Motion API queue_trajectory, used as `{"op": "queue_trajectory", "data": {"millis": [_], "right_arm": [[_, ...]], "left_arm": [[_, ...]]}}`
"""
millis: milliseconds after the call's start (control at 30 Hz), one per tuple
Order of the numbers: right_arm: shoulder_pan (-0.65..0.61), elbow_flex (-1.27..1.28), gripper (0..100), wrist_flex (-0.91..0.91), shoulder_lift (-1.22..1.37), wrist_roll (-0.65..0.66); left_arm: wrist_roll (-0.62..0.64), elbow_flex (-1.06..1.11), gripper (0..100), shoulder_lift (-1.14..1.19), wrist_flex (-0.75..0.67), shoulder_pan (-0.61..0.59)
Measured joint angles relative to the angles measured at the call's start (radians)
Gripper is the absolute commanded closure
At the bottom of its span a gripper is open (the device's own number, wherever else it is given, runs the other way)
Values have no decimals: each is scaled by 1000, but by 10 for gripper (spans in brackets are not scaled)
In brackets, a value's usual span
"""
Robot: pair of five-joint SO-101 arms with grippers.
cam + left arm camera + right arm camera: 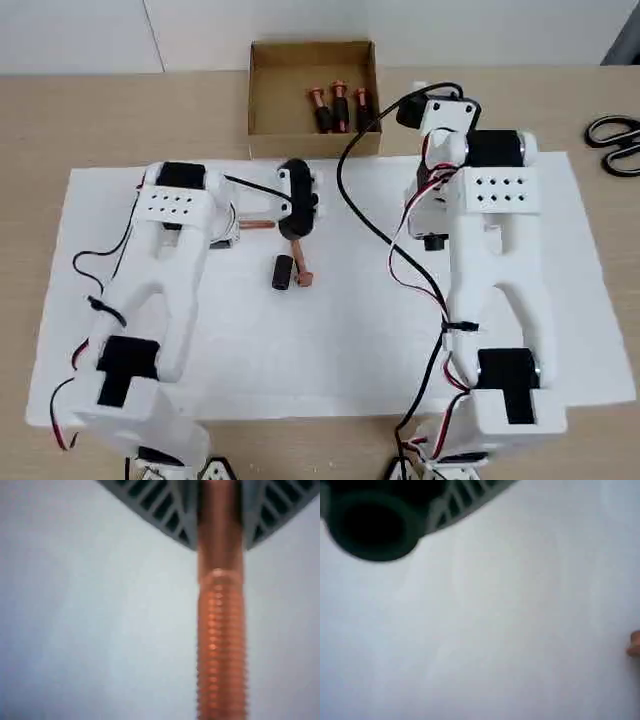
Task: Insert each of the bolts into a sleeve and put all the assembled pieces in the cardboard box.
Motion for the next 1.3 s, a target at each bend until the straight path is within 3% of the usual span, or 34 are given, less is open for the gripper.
{"op": "queue_trajectory", "data": {"millis": [433,667,1000,1133,1300], "right_arm": [[0,0,995,0,0,0],[0,0,995,0,0,0],[0,0,995,0,0,0],[0,0,995,0,0,0],[0,0,995,0,0,0]], "left_arm": [[0,0,987,92,-11,18],[0,-2,899,92,-14,18],[12,-29,897,92,-17,18],[124,-153,897,92,-23,18],[466,-361,897,92,-3,-8]]}}
